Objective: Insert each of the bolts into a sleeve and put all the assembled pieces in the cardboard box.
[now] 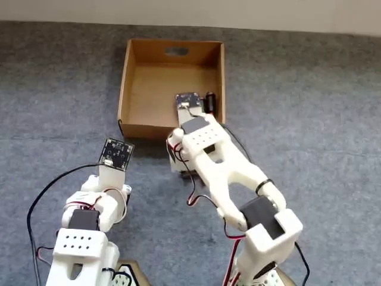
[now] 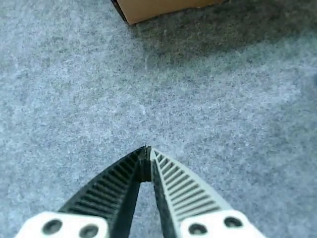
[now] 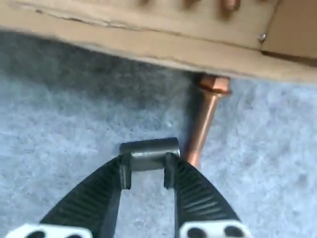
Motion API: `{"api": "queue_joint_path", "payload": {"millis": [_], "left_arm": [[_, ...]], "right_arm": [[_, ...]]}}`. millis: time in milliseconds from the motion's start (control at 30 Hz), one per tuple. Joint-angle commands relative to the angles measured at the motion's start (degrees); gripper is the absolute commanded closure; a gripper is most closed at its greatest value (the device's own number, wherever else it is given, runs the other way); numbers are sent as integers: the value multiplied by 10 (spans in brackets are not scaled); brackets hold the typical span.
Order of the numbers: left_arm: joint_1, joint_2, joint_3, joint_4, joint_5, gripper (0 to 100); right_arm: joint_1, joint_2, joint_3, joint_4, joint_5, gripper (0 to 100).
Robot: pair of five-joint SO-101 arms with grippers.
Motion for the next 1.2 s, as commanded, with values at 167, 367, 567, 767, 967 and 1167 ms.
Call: {"api": "queue_joint_path", "payload": {"millis": [167, 367, 567, 767, 967, 1167], "left_arm": [[5, -5, -4, -11, -5, 980], [5, -5, -4, -11, -5, 980], [5, -5, -4, -11, -5, 980], [5, -5, -4, -11, -5, 980], [5, -5, -4, -11, -5, 980], [5, -5, -4, -11, -5, 980]], "right_arm": [[-41, 13, -11, 30, -1, 829], [-42, 15, -10, 31, 49, 836], [-36, 16, -6, 30, 200, 836], [-26, 16, -8, 30, 377, 836], [-26, 16, -6, 32, 589, 836], [-26, 17, -4, 30, 728, 836]]}}
